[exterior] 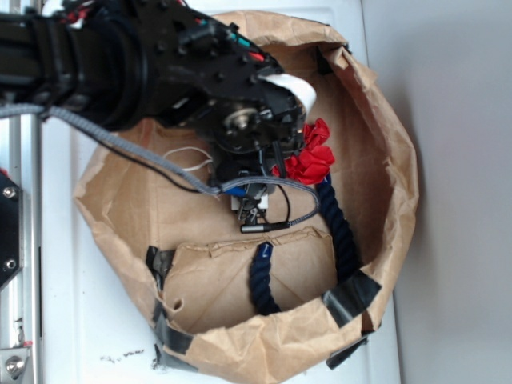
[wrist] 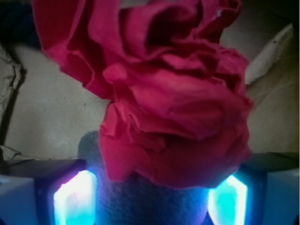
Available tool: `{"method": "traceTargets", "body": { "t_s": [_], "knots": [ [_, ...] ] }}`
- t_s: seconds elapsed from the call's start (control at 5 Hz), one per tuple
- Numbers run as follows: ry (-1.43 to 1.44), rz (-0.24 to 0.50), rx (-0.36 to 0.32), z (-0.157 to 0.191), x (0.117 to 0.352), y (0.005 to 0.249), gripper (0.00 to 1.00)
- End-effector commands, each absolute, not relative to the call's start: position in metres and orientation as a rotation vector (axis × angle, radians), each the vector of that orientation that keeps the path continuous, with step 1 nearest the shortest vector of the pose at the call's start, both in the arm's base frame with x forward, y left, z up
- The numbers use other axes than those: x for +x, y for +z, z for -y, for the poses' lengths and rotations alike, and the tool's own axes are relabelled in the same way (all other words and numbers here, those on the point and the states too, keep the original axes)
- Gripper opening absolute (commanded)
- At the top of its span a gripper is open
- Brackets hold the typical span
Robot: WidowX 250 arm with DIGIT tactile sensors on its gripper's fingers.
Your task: Grab the gray animal.
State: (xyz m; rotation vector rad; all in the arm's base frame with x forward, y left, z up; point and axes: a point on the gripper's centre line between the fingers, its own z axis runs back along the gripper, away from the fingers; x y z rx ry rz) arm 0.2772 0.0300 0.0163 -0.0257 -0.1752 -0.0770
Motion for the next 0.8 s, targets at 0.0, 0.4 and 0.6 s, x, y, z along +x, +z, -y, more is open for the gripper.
{"method": "traceTargets", "body": {
  "t_s": [0.0,0.4,0.6],
  "knots": [
    [-0.057,0.211,-0.043,-0.034,0.272,0.026,0.00],
    [-0.101,0.314,-0.129,-0.025,0.263,0.082,0.00],
    [-0.093,0.339,-0.169,-0.022,0.247,0.127,0.00]
  ]
}}
